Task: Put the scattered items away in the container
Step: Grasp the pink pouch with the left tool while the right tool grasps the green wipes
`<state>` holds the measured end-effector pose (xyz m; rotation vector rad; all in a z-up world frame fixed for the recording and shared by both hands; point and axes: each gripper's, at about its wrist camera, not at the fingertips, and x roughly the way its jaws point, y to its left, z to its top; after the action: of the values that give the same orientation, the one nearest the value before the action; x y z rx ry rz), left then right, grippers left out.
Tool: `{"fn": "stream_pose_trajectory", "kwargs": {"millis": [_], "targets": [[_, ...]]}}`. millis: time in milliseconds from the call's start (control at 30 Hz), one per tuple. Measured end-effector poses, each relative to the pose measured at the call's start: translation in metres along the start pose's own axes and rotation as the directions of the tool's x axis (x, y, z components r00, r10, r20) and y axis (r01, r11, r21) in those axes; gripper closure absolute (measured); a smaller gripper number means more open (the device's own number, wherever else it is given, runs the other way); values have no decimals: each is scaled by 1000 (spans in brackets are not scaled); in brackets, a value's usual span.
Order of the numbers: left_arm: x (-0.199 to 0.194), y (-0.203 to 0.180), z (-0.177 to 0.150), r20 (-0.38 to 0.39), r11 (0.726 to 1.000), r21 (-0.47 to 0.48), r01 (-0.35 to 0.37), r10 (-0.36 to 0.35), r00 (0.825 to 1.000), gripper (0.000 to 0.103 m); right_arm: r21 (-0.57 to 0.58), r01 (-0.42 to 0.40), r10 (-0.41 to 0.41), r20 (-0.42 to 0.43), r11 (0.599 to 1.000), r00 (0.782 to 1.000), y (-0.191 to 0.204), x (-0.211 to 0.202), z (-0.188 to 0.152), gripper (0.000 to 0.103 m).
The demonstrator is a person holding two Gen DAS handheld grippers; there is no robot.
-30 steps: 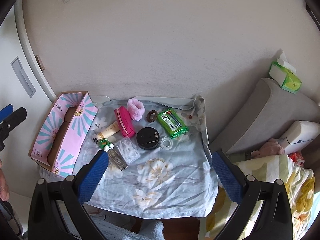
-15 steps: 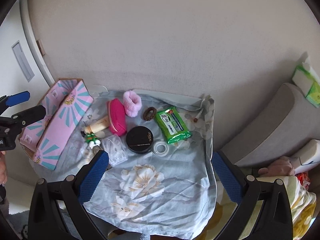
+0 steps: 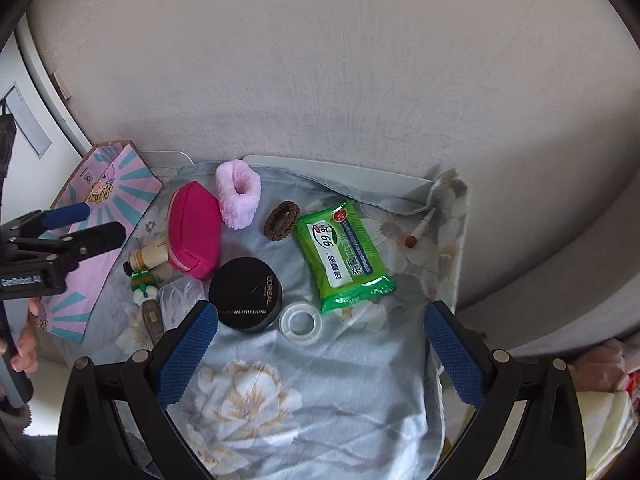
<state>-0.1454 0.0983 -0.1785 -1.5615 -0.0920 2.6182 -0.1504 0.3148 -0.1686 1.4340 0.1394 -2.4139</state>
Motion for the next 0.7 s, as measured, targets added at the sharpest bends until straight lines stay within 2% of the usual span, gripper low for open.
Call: {"fn": "stream_pose_trajectory", "kwargs": {"millis": [167,400,700], "targets": [[31,-3,7,-48,998,-23,-57,56,997,1,-2,-8,8,-33,1000,999,-12,38,11,0],[63,-8,7,-99,996,-26,-82,79,992,1,-36,26,-29,-86,999,996,-23,80,20,0],[88,-11,8,-131,994,-25,-105,101,986,1,-58,22,-30,-133,998,991,-29,105,19,0]]}}
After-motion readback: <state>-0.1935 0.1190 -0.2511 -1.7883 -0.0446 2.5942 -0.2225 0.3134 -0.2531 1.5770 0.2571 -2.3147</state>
